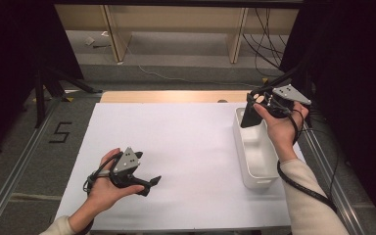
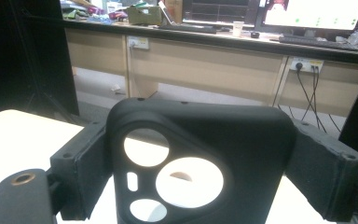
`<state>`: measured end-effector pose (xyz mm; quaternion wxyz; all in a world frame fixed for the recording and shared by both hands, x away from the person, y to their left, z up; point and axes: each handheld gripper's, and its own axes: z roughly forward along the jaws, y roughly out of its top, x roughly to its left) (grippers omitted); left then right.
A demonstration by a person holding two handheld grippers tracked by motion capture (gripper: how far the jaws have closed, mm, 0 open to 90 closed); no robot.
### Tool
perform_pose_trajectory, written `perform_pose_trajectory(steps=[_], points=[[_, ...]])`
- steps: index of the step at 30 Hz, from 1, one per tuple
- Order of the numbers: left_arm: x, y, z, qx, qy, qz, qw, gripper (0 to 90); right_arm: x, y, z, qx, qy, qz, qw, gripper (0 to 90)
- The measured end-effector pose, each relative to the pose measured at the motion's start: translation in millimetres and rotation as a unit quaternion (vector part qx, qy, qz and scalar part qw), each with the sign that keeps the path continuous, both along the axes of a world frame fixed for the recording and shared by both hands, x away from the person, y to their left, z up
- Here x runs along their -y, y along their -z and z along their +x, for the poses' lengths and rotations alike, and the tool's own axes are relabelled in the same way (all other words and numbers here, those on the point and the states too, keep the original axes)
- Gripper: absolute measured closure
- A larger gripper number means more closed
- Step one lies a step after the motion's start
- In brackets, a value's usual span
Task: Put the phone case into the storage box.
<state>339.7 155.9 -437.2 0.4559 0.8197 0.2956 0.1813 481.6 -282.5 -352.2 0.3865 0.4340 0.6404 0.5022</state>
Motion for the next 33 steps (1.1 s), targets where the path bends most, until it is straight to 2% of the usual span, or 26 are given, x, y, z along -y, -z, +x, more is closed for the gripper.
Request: perform_pose_trajectory(steps=[33], points=[[0.6,-0.1,-0.1,0.000,0.001,-0.001,1.0000,0.8,0.6,9.3,15.5,-0.010,0.009,-0.012,0.9998,15.4]])
